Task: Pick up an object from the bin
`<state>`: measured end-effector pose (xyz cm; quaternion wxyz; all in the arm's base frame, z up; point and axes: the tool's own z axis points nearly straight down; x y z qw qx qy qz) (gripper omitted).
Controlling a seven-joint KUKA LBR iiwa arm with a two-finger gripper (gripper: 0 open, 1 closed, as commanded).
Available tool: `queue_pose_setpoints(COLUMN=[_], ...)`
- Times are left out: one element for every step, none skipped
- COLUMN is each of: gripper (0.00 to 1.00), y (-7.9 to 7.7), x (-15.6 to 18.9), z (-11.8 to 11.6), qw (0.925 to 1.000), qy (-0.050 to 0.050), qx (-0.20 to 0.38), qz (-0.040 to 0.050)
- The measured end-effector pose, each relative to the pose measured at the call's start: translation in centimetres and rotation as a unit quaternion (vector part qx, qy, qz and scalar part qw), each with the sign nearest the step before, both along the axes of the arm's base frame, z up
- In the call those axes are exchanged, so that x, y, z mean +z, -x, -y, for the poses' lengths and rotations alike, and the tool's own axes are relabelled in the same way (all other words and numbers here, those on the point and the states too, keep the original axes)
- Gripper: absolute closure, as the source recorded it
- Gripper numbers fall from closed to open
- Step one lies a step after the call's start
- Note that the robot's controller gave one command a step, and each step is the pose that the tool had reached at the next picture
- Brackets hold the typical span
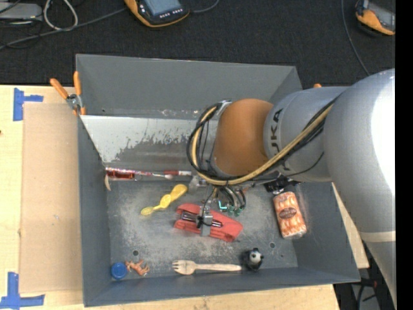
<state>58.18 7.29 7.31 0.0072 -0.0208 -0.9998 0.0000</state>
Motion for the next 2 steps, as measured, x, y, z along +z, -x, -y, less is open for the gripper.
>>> queue_pose_setpoints(gripper=[1.00,1.00], y=[-0.36,-0.37], x=[0.32,0.32], z=[-0.12,-0.12], qw=[1.0000,1.0000], qy=[-0.002,-0.002], qx=[-0.001,-0.001], qz=[0.0090,0.0091])
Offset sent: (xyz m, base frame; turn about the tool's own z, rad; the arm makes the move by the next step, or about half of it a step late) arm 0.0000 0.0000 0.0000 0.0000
